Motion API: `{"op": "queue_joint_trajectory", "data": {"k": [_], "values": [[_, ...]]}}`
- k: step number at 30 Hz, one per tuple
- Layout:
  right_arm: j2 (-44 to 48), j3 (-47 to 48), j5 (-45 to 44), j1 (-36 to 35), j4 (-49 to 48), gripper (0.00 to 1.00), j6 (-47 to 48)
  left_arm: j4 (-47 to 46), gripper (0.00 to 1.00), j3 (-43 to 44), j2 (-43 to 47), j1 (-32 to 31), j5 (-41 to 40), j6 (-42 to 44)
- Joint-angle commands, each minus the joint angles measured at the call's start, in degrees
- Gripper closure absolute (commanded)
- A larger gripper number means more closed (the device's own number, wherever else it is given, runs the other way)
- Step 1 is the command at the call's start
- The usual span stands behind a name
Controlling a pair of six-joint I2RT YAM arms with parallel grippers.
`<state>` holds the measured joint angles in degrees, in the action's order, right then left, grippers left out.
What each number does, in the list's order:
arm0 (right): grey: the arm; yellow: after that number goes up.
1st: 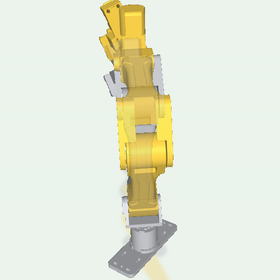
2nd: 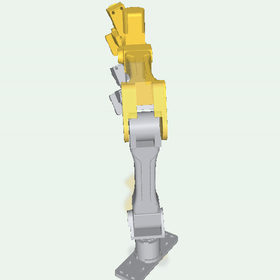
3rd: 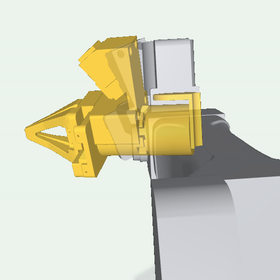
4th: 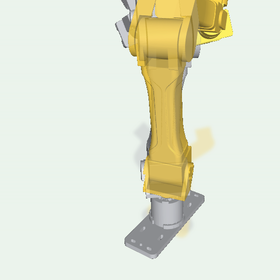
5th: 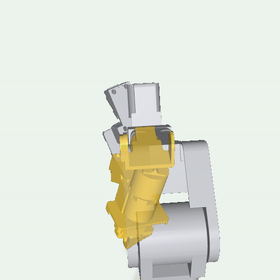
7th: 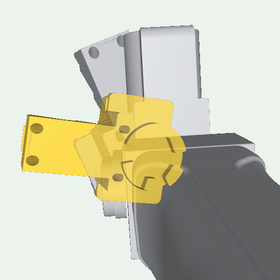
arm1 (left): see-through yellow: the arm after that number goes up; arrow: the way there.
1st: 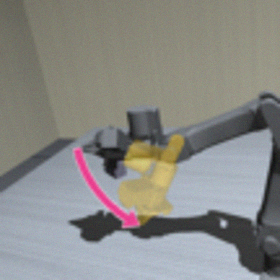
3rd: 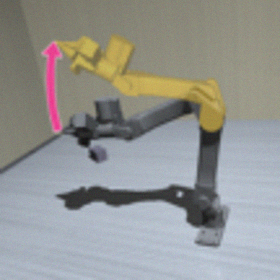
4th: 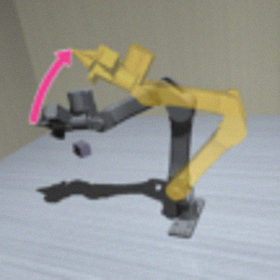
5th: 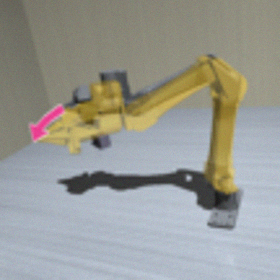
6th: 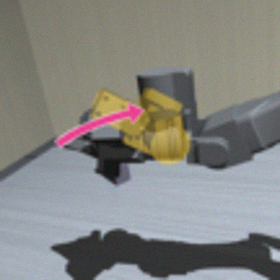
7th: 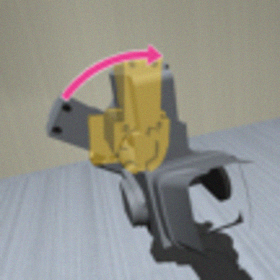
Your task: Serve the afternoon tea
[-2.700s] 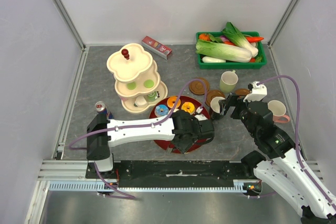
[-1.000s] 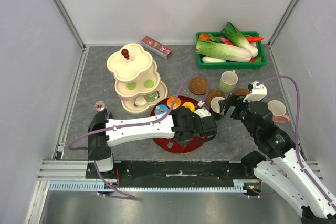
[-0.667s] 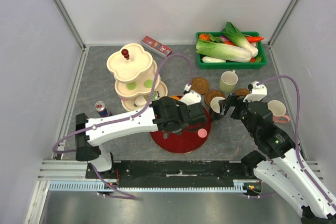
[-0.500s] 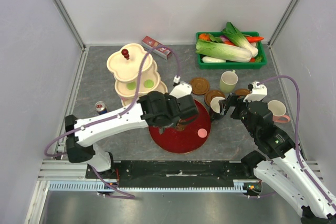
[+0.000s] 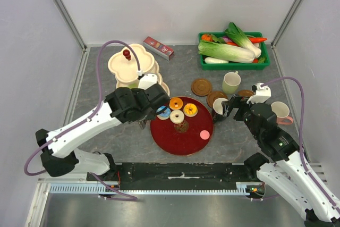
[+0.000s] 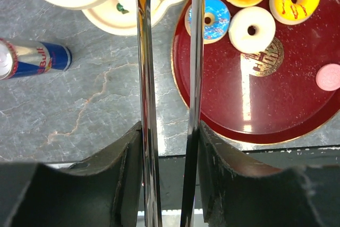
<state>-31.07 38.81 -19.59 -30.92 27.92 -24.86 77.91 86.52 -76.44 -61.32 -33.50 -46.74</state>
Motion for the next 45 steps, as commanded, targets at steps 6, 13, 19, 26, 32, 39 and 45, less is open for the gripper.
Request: {"op": "queue_joint_trajectory", "data": {"k": [6, 13, 19, 26, 32, 39, 45], "values": [[0.4, 0.0, -0.8, 0.0, -1.2, 0.02, -0.4, 10.2, 0.52, -4.5, 6.8, 7.7, -1.8, -3.2], [0.6, 0.0, -0.9, 0.0, -1.1, 0.02, -0.3, 9.7, 0.50, -6.1, 8.9, 12.7, -4.4, -3.6], [0.8, 0.0, -0.8, 0.0, -1.1, 0.02, -0.2, 6.2, 0.48, -8.3, 9.8, 18.9, -3.7, -0.8], [0.8, 0.0, -0.5, 0.0, -1.1, 0.02, -0.3, -1.1, 0.48, -9.3, 11.8, 23.6, 0.5, 3.2], [0.5, 0.0, -0.6, 0.0, -1.2, 0.02, -0.3, -1.4, 0.49, -8.7, 13.5, 24.2, 1.8, 4.1], [0.7, 0.0, -0.9, -0.2, -1.1, 0.02, -0.2, -8.9, 0.48, -9.2, 19.4, 24.2, 16.4, 11.6], [0.6, 0.0, -1.0, 0.0, -1.1, 0.02, -0.3, -13.7, 0.48, -9.4, 21.8, 24.1, 29.3, 14.8]]}}
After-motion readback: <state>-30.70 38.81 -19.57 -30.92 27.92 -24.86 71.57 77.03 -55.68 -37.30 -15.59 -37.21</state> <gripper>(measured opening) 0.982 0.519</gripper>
